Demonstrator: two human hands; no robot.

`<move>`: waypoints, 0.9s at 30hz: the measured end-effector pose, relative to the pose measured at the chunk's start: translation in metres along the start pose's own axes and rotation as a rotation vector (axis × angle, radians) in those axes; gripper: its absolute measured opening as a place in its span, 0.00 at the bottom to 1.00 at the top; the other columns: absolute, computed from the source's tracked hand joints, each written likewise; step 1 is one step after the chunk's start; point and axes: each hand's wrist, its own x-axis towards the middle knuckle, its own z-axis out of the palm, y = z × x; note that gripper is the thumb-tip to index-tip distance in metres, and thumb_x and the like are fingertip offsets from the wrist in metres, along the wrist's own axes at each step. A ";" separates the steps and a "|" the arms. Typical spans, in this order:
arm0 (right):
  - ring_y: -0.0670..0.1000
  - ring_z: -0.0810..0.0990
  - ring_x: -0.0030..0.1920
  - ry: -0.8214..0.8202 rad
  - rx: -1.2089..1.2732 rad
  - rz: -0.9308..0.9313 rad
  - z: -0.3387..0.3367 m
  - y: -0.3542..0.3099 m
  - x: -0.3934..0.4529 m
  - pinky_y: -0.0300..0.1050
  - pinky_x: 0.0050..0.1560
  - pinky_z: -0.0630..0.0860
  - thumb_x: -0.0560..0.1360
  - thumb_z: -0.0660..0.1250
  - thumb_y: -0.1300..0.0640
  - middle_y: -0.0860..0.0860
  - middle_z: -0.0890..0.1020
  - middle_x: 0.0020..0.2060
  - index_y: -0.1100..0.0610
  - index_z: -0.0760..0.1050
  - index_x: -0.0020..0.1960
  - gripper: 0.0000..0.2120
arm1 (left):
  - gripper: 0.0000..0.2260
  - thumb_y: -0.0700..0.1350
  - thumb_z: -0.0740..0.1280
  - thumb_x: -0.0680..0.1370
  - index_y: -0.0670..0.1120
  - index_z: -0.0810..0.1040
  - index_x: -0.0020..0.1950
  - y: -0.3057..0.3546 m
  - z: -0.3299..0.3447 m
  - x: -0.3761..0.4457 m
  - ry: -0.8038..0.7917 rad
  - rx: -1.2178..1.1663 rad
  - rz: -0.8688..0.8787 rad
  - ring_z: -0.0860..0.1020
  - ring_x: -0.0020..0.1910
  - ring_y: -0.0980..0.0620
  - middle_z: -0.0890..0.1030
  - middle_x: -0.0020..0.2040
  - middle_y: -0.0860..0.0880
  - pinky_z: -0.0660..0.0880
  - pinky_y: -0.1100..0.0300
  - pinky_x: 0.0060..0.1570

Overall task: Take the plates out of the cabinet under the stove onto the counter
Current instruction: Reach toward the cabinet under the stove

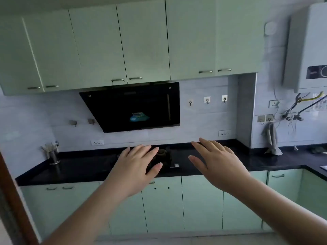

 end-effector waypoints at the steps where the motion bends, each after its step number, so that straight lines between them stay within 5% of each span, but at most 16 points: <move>1: 0.50 0.60 0.75 -0.004 0.011 0.003 0.004 0.005 0.003 0.50 0.71 0.60 0.77 0.41 0.34 0.47 0.63 0.76 0.46 0.58 0.76 0.32 | 0.31 0.66 0.42 0.79 0.57 0.51 0.80 0.003 0.005 0.004 -0.025 -0.013 0.011 0.50 0.79 0.56 0.55 0.80 0.56 0.46 0.53 0.78; 12: 0.50 0.59 0.75 -0.084 0.040 -0.099 0.087 -0.012 0.048 0.50 0.72 0.59 0.77 0.41 0.34 0.48 0.62 0.76 0.47 0.57 0.77 0.33 | 0.32 0.67 0.40 0.78 0.56 0.51 0.80 -0.037 0.075 0.017 -0.062 0.098 -0.065 0.48 0.79 0.52 0.54 0.81 0.54 0.46 0.49 0.77; 27: 0.51 0.60 0.75 -0.213 0.019 -0.207 0.246 -0.134 0.175 0.52 0.73 0.57 0.77 0.39 0.35 0.48 0.64 0.75 0.47 0.57 0.77 0.33 | 0.33 0.65 0.38 0.78 0.54 0.54 0.80 -0.216 0.197 0.034 -0.131 0.055 -0.124 0.51 0.79 0.50 0.57 0.80 0.51 0.47 0.48 0.76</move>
